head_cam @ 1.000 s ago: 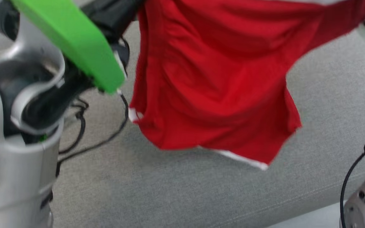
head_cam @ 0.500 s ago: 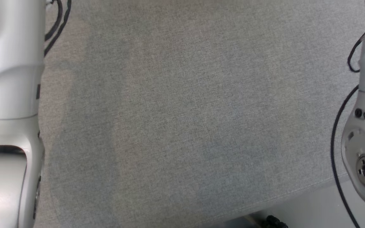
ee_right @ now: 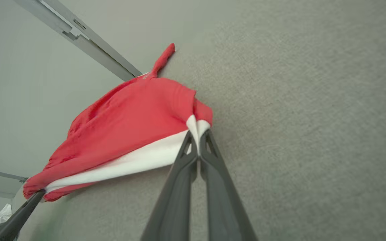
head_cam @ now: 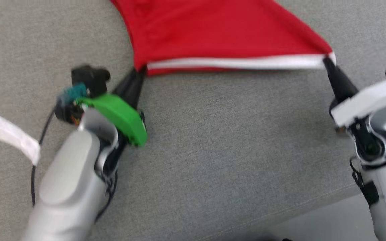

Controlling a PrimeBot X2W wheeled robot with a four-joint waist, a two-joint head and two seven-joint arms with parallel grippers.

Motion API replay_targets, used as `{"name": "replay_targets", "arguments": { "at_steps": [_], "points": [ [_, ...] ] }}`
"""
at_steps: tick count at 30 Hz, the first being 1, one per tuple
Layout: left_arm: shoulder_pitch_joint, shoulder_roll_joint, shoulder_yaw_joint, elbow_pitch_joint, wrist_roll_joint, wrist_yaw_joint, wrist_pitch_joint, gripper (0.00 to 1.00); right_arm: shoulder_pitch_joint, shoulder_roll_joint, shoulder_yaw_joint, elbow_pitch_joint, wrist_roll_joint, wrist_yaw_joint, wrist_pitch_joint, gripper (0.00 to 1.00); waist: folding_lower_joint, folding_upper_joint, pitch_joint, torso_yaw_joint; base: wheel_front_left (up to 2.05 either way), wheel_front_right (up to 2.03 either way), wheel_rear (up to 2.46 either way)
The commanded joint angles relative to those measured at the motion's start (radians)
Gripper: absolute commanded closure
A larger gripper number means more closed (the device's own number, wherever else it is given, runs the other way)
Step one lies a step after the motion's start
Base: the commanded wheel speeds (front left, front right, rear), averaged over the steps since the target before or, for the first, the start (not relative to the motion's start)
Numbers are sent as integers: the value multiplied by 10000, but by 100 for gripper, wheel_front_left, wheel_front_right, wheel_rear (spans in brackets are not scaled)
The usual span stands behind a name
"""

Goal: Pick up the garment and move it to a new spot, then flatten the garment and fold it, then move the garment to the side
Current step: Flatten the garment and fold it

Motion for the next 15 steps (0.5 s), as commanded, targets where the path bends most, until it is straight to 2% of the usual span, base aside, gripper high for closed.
{"name": "replay_targets", "arguments": {
  "at_steps": [1, 5, 10, 15],
  "points": [
    [697, 241, -10, -373, -100, 66, 42, 100, 525, -151, -61, -302, -2, -1, 77, 100, 0, -1, -962, 267, 0, 0, 0],
    [3830, 539, -218, -2450, -493, 774, 426, 100, 3183, -374, -503, -1481, -145, -10, 470, 100, 0, -1, -1922, 404, 0, 0, 0],
    [7061, 587, -340, -4811, -1101, 1849, 688, 100, 5942, 124, -1601, -3023, -361, -11, 1036, 100, 0, -1, -2535, 659, 0, 0, 0],
    [8226, 358, -555, -6198, -1511, 2220, 892, 100, 7221, 814, -2547, -4518, -361, -8, 1670, 100, 0, -1, -2389, 970, 0, 0, 0]
  ]
}}
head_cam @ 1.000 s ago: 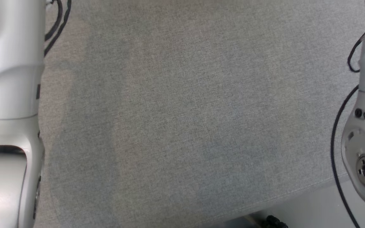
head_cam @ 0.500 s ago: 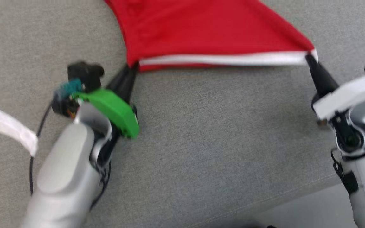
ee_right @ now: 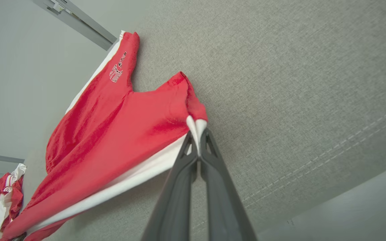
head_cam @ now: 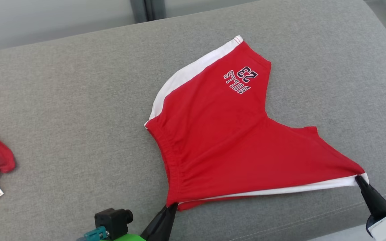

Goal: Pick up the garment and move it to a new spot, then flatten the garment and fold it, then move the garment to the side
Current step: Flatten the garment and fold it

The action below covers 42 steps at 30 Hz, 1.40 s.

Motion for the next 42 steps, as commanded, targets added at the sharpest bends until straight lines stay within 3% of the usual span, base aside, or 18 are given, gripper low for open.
{"name": "replay_targets", "arguments": {
  "at_steps": [1, 9, 14, 22, 32, 42],
  "points": [
    [116, -36, 49, -167, -84, 80, 50, 100, -56, 64, -247, -298, -63, -18, 140, 100, 1, -1, -104, 378, 0, 0, 0],
    [-1047, -763, 187, -741, -850, 136, 578, 100, -2645, 172, -521, -391, -751, -15, 1273, 100, 1, -1, 349, 721, 0, 0, 0],
    [-2470, -1384, 455, -568, -1895, 398, 1099, 100, -5164, 28, -377, 722, -1188, -10, 2053, 100, 1, -1, 1055, 1227, 0, 0, 0],
    [-5153, -1650, 517, 1053, -2688, 952, 839, 100, -8491, -368, 67, 3045, -1998, -10, 2917, 100, 1, -1, 2242, 1982, 0, 0, 0],
    [-6857, -1665, -276, 3036, -3903, 1054, -453, 100, -10437, -660, 703, 5524, -2930, -10, 2574, 100, 1, -1, 2513, 2354, 0, 0, 0],
    [-7591, -1664, -1052, 4116, -4659, 1081, -1296, 100, -11463, -844, 613, 7135, -3567, -10, 1964, 100, 1, -1, 2685, 2467, 0, 0, 0]
  ]
}}
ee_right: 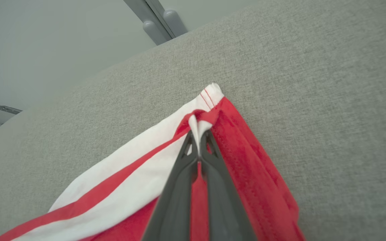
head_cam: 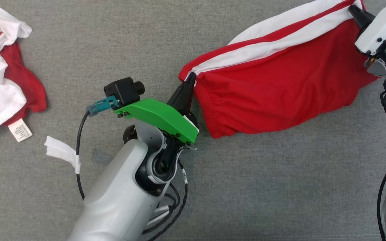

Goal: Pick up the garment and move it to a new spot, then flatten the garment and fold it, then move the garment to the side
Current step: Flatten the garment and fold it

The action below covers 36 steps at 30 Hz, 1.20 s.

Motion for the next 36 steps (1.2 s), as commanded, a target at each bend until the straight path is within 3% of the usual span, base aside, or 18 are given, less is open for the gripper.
{"name": "replay_targets", "arguments": {
  "at_steps": [1, 2, 3, 4, 5, 10, 14, 19, 23, 28, 33, 34, 35, 36],
  "points": [
    [-199, 23, -95, 98, -103, 32, -103, 100, -177, -65, 29, 103, -59, -1, -153, 84, 0, -1, 3, 12, 0, 0, 0],
    [-249, 25, -137, 156, -122, 61, -179, 79, -199, -56, 68, 161, -1, -1, -227, 56, 0, -1, 10, 14, 0, 0, 0],
    [-286, 28, -146, 207, -171, 88, -298, 60, -209, -38, 111, 211, 106, -1, -337, 0, 0, -1, 12, 9, 0, 0, 0],
    [-312, 29, -169, 254, -178, 93, -375, 10, -205, -39, 105, 224, 133, -1, -489, 0, 0, -1, 7, 0, 0, 0, 0],
    [-343, 26, -201, 342, -92, 163, -481, 0, -197, -36, 133, 229, 203, -1, -668, 0, 0, -1, -6, -9, 0, 0, 0],
    [-417, 190, -350, 541, 615, 406, -1129, 0, 32, -116, 343, 47, 618, -1, -1325, 0, 0, -1, -81, -97, 0, 0, 0],
    [-68, 637, -625, 154, 1579, 685, -1912, 0, 629, -613, 1090, -633, 690, -1, -1558, 0, 0, -1, -188, -224, 0, 0, 0],
    [566, 1252, -687, -1149, 3553, 1376, -2488, 0, 1382, -1766, 2190, -1147, -155, -1, -1604, 0, 0, -1, -240, -269, 0, 0, 0],
    [1146, 1401, -424, -2425, 5487, 1745, -2530, 0, 1512, -2172, 2493, -943, -168, -1, -1264, 0, 0, -1, -137, -122, 0, 0, 0],
    [2046, 1071, 76, -3407, 7314, 1602, -2528, 0, 1262, -2469, 2884, -532, -74, -2, -856, 0, 0, -1, 17, 136, 0, 0, 0],
    [2924, 661, 595, -3691, 8576, 1076, -2520, 0, 1086, -2279, 3051, 94, 397, -1, -490, 0, 0, -1, 16, 400, 0, 0, 0],
    [3057, 612, 640, -3621, 8719, 991, -2520, 0, 1085, -2177, 3055, 146, 596, 1, -467, 79, 0, -1, -22, 410, 0, 0, 0],
    [3188, 526, 715, -3583, 8845, 875, -2520, 0, 1077, -2101, 2965, 223, 823, 1, -504, 100, 0, -1, -71, 394, 0, 0, 0],
    [3322, 450, 840, -3539, 8934, 780, -2520, 0, 1066, -2029, 2911, 239, 1058, 1, -590, 100, 0, -1, -123, 341, 0, 0, 0]
  ]
}}
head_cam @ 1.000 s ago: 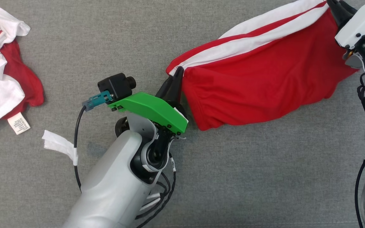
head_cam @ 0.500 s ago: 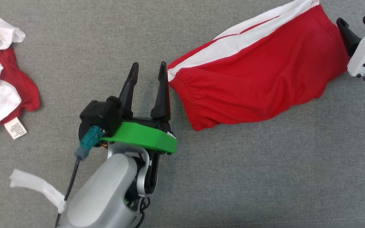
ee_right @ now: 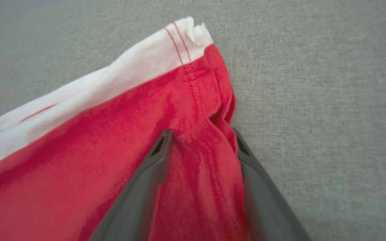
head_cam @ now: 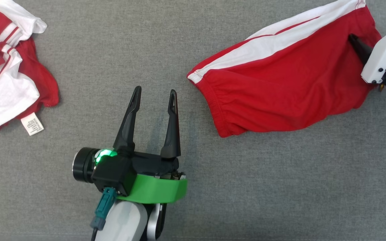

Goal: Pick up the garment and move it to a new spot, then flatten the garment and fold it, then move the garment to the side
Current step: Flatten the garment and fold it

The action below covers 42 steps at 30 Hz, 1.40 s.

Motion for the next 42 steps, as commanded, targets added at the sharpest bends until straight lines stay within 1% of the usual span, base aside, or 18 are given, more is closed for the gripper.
{"name": "replay_targets", "arguments": {
  "at_steps": [1, 5, 8, 14, 16, 18, 21, 23, 26, 29, 33, 38, 40, 41, 42],
  "points": [
    [203, -100, 135, 66, 111, -135, -3, 0, 92, 158, -84, 104, 316, 3, -107, 100, 0, 0, -130, -110, 0, 0, 0],
    [902, -191, 571, 242, 336, -513, -2, 0, 348, 227, -605, 99, 1156, 1, -522, 100, 0, 0, -564, -449, 0, 0, 0],
    [1470, -264, 925, 331, 415, -784, -2, 0, 717, -69, -1134, 189, 1571, -5, -667, 100, 0, 0, -929, -661, 0, 0, 0],
    [2434, -421, 1434, 347, 402, -1154, -2, 0, 937, -704, -2310, 642, 1486, 1, -986, 100, 0, 0, -1350, -735, 0, 0, 0],
    [2598, -461, 1478, 361, 397, -1283, -2, 0, 869, -822, -2524, 623, 1369, 1, -1021, 100, 0, 0, -1443, -654, 0, 0, 0],
    [2754, -482, 1504, 417, 427, -1368, -3, 0, 855, -783, -2557, 453, 1287, 1, -964, 100, 0, 0, -1567, -549, 0, 0, 0],
    [2884, -503, 1501, 450, 394, -1427, -3, 0, 1047, -514, -2170, -76, 1165, 1, -696, 100, 0, 0, -1764, -394, 0, 0, 0],
    [2944, -507, 1459, 394, 186, -1326, -4, 0, 1243, -198, -1689, -627, 1148, 1, -436, 100, 0, 0, -1901, -299, 0, 0, 0],
    [3000, -508, 1389, 364, -2, -1196, -4, 0, 1597, 429, -886, -1469, 1187, 1, -13, 100, 0, 0, -2090, -170, 0, 0, 0],
    [2998, -507, 1358, 384, -135, -1126, -3, 0, 1851, 1089, -372, -1880, 1067, 1, 246, 100, 0, 0, -2167, -78, 0, 0, 0],
    [2906, -509, 1275, 442, -244, -1081, -3, 0, 2095, 1957, -18, -1650, 569, 1, 187, 100, 0, 0, -2235, 95, 0, 0, 0],
    [2948, -506, 1233, 575, -293, -1067, -3, 0, 2119, 2645, -76, -1007, -121, 1, -96, 100, 0, 0, -2299, 270, 0, 0, 0],
    [2985, -507, 1223, 623, -319, -1051, -3, 0, 2078, 2800, -230, -797, -337, 1, -242, 100, 0, 0, -2325, 307, 0, 0, 0],
    [3007, -507, 1218, 646, -334, -1046, -3, 0, 2050, 2883, -291, -710, -422, 1, -327, 72, 0, 0, -2338, 321, 0, 0, 0],
    [3028, -507, 1221, 659, -337, -1037, -3, 0, 2033, 2963, -326, -676, -445, 1, -431, 16, 0, 0, -2353, 325, 0, 0, 0]
  ]
}}
